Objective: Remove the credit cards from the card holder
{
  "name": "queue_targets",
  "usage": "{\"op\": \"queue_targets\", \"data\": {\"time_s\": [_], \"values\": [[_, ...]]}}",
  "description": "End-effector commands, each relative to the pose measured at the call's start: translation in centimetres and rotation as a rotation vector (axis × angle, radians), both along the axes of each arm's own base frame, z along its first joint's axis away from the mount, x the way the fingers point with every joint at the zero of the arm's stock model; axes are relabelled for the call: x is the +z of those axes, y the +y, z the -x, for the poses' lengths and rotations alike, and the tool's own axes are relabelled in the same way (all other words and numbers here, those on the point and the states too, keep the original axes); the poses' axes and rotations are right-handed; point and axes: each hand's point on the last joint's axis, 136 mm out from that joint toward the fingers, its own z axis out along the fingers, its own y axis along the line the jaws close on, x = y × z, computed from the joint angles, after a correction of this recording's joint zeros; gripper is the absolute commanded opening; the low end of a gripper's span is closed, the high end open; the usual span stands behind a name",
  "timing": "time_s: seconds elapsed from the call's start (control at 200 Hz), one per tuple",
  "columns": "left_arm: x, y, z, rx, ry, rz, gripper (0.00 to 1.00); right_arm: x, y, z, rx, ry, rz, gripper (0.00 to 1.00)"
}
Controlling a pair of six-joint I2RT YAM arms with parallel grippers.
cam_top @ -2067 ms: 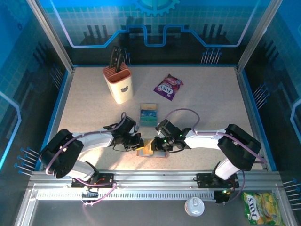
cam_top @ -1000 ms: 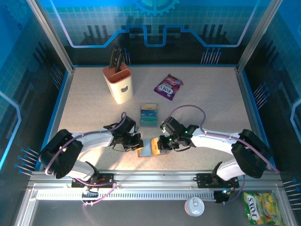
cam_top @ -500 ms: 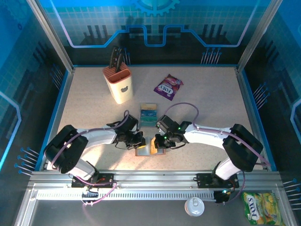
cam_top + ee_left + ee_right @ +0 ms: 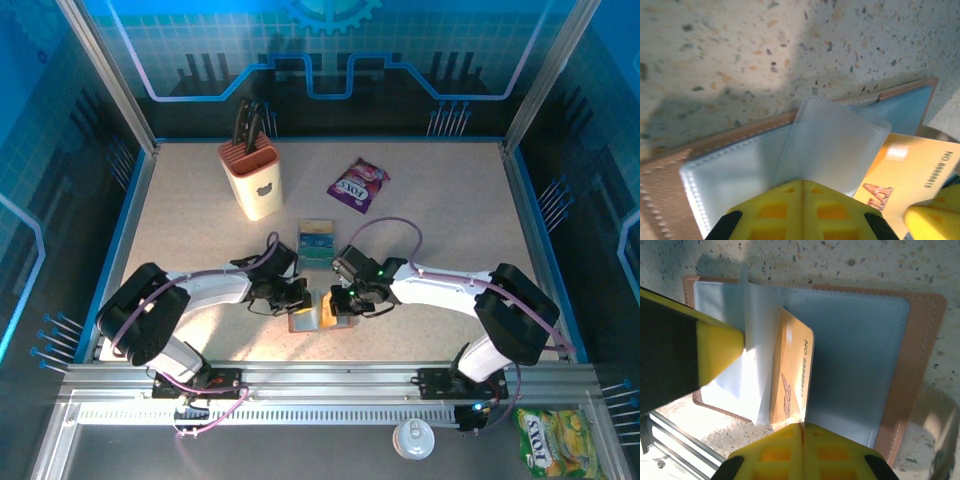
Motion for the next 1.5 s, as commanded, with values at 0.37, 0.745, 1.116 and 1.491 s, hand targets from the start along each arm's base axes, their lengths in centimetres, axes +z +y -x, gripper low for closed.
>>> {"op": "queue_targets", "data": {"time_s": [0.37, 0.745, 1.116, 1.491], "values": [[0.1, 2.4, 0.2, -0.027, -0.039, -0.143, 0.0, 5.7, -1.6, -1.8, 0.01, -0.125, 0.0, 0.0], [-0.2, 3.3, -0.6, -0.057, -0.066, -0.224, 0.0, 8.6, -3.9, -4.0, 0.067, -0.218, 0.019, 0.0], [1.2, 3.3, -2.2, -0.084, -0.118, -0.268, 0.0, 9.8, -3.7, -5.9, 0.352, -0.375, 0.078, 0.0], [2.3, 4.4, -2.1, -0.048, -0.144, -0.269, 0.03, 11.4, -1.1, -11.3, 0.758, -0.591, 0.154, 0.0]]}}
